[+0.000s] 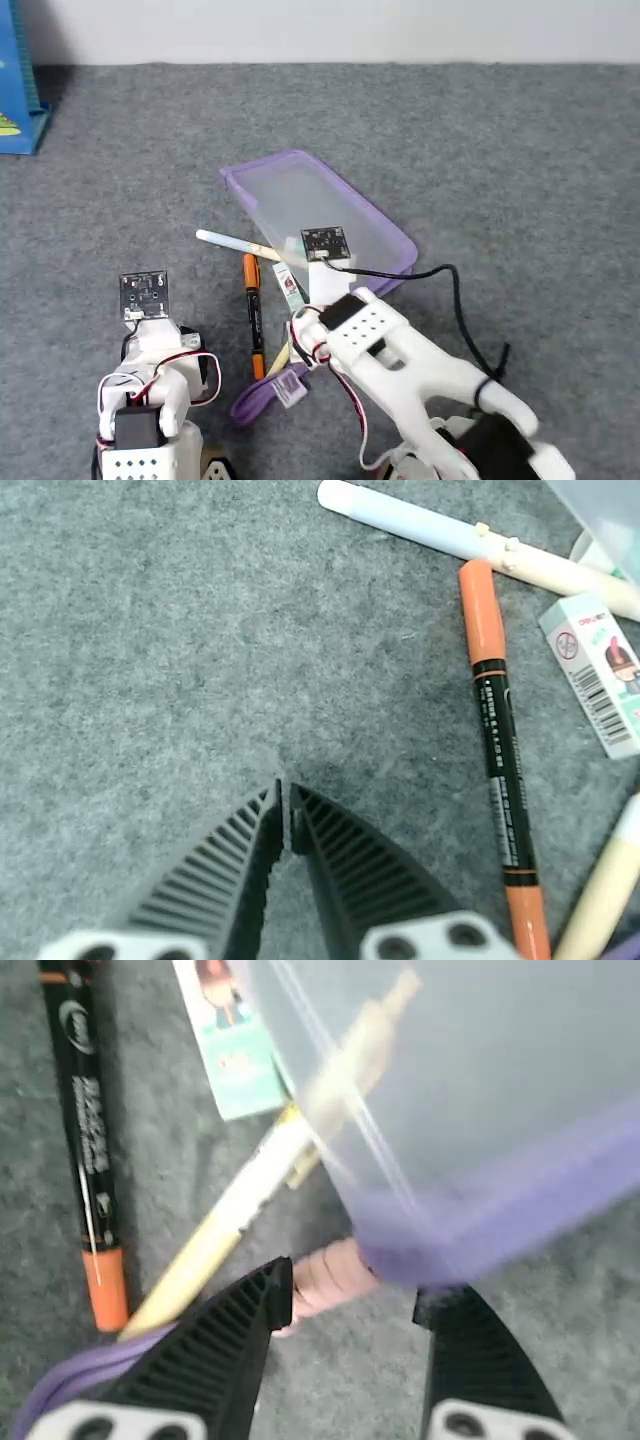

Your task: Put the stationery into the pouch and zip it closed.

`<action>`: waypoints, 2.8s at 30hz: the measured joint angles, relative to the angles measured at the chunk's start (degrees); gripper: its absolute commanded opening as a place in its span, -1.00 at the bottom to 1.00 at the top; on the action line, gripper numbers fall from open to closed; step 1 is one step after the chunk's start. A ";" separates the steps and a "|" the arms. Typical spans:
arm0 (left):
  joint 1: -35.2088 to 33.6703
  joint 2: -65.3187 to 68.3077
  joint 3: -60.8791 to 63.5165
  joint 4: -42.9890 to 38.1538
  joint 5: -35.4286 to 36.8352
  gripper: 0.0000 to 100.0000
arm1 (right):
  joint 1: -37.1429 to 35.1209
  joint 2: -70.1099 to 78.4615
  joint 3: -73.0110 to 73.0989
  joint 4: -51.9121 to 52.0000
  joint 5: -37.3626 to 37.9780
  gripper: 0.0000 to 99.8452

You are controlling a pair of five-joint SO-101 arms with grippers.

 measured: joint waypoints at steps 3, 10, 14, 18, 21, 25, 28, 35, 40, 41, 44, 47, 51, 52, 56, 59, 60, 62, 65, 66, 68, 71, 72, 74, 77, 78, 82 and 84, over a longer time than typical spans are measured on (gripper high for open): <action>0.00 0.00 0.00 0.00 0.00 -0.97 | 0.00 2.81 -0.53 -1.58 -0.26 -0.60; 0.00 0.00 0.00 0.00 0.00 -0.97 | 0.00 3.87 -0.79 -1.58 -0.26 -0.86; 0.00 0.00 0.00 0.00 0.00 -0.97 | 0.35 3.87 -0.62 -0.70 -0.26 -0.93; 0.00 0.00 0.00 0.00 0.00 -0.97 | 0.26 3.96 -0.88 1.41 -0.26 -0.98; 0.00 0.00 0.00 0.00 0.00 -0.97 | 0.18 3.34 -2.02 5.71 0.79 -0.98; 0.00 0.00 0.00 0.00 0.00 -0.97 | 0.18 -3.16 -3.16 12.57 5.01 -0.98; 0.00 0.00 0.00 0.00 0.00 -0.97 | 0.18 -10.90 -3.16 15.65 9.05 -0.98; 0.00 0.00 0.00 0.00 0.00 -0.97 | 0.18 -27.78 -3.16 21.63 21.10 -0.98; 0.00 0.00 0.00 0.00 0.00 -0.97 | 0.18 -35.52 -3.16 24.18 30.07 -0.98; 0.00 0.00 0.00 0.00 0.00 -0.97 | 0.09 -36.84 -3.16 24.26 31.65 -0.98; 0.00 0.00 0.00 0.00 0.00 -0.97 | 0.09 -40.00 -3.16 24.26 36.84 -0.98; 0.00 0.00 0.00 0.00 0.00 -0.97 | 0.09 -43.25 -3.16 24.26 41.41 -0.98; 0.00 0.00 0.00 0.00 0.00 -0.97 | 0.09 -46.77 -3.16 24.26 44.84 -0.98; 0.00 0.00 0.00 0.00 0.00 -0.97 | 0.09 -47.56 -3.16 24.26 45.45 -0.98; 0.00 0.00 0.00 0.00 0.00 -0.97 | 0.18 -51.08 -3.16 24.26 48.35 -0.98; 0.09 0.00 0.00 0.00 0.00 -0.97 | 2.46 -53.89 -3.08 24.26 51.60 -0.98; 0.70 0.00 0.00 0.00 0.09 -0.97 | 3.25 -54.77 -3.08 24.26 52.66 -0.98; 2.46 0.00 0.00 0.00 0.00 -0.97 | 4.66 -56.62 -3.08 24.26 53.98 -0.98; 2.55 0.00 0.00 0.00 0.00 -0.96 | 5.89 -59.08 -3.08 24.26 55.56 -0.98; 2.55 0.00 -0.44 0.00 0.00 -0.96 | 5.89 -59.78 -3.08 24.26 55.91 -0.98; 0.88 0.00 -2.37 0.00 0.09 -0.96 | 5.89 -60.66 -3.08 24.26 56.09 -0.98; -1.05 0.00 -6.86 0.00 0.00 -0.96 | 5.89 -61.27 -3.08 24.26 56.18 -0.98; -1.14 0.00 -8.70 0.00 0.00 -0.96 | 5.89 -61.36 -3.08 24.26 56.18 -0.98; -1.14 0.00 -12.57 0.00 0.18 -0.96 | 5.98 -61.54 -3.08 24.26 56.18 -0.98; 0.44 0.00 -17.85 0.35 0.44 -0.94 | 5.98 -61.54 -3.08 24.26 56.18 -0.98; 1.67 0.00 -19.16 1.14 1.05 -0.91 | 5.98 -61.54 -3.08 24.26 56.18 -0.98; 6.77 0.00 -21.19 2.99 3.08 -0.63 | 5.98 -61.54 -3.08 24.26 56.18 -0.98; 9.85 0.00 -21.19 2.99 4.57 -0.50 | 5.80 -61.54 -3.08 24.18 56.18 -0.98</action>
